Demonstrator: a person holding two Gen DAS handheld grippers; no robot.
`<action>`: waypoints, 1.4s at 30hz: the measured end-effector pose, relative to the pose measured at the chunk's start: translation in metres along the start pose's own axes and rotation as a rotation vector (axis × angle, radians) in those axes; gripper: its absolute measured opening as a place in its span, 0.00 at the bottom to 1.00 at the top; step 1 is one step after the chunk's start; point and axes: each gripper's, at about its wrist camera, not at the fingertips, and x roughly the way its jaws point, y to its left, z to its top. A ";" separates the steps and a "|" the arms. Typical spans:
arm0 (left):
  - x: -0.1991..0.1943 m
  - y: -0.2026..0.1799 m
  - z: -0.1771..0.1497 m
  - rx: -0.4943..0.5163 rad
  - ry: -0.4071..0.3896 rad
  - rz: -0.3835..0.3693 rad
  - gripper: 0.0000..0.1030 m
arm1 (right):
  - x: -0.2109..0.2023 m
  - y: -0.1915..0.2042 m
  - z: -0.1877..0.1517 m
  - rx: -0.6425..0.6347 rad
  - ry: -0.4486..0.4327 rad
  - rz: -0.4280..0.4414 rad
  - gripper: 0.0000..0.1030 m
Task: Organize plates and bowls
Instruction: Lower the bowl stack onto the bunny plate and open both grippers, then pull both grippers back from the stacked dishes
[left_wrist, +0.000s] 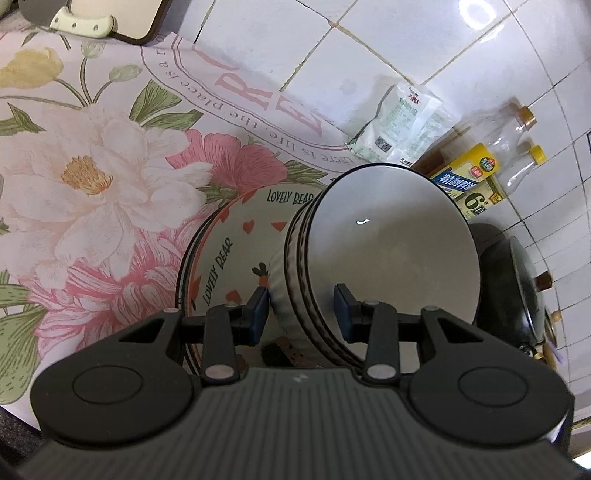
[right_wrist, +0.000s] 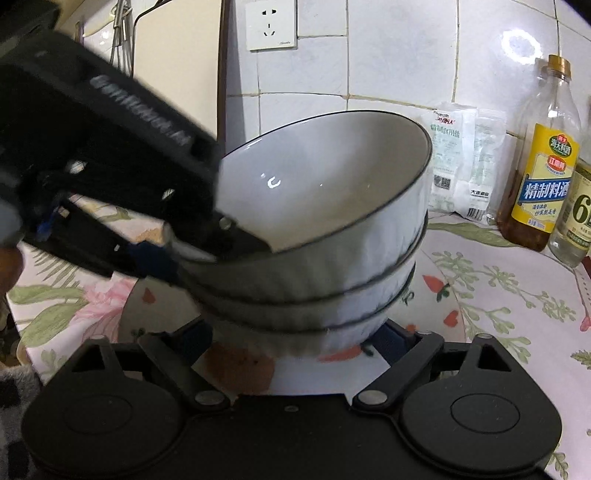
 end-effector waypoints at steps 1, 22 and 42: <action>-0.001 -0.001 0.000 0.011 -0.011 0.009 0.36 | -0.004 -0.001 -0.002 0.016 0.002 -0.006 0.92; -0.128 -0.058 -0.031 0.304 -0.225 0.152 0.59 | -0.130 -0.009 0.016 0.267 -0.052 -0.206 0.95; -0.223 -0.089 -0.062 0.406 -0.219 0.315 0.88 | -0.251 0.015 0.047 0.253 -0.078 -0.319 0.98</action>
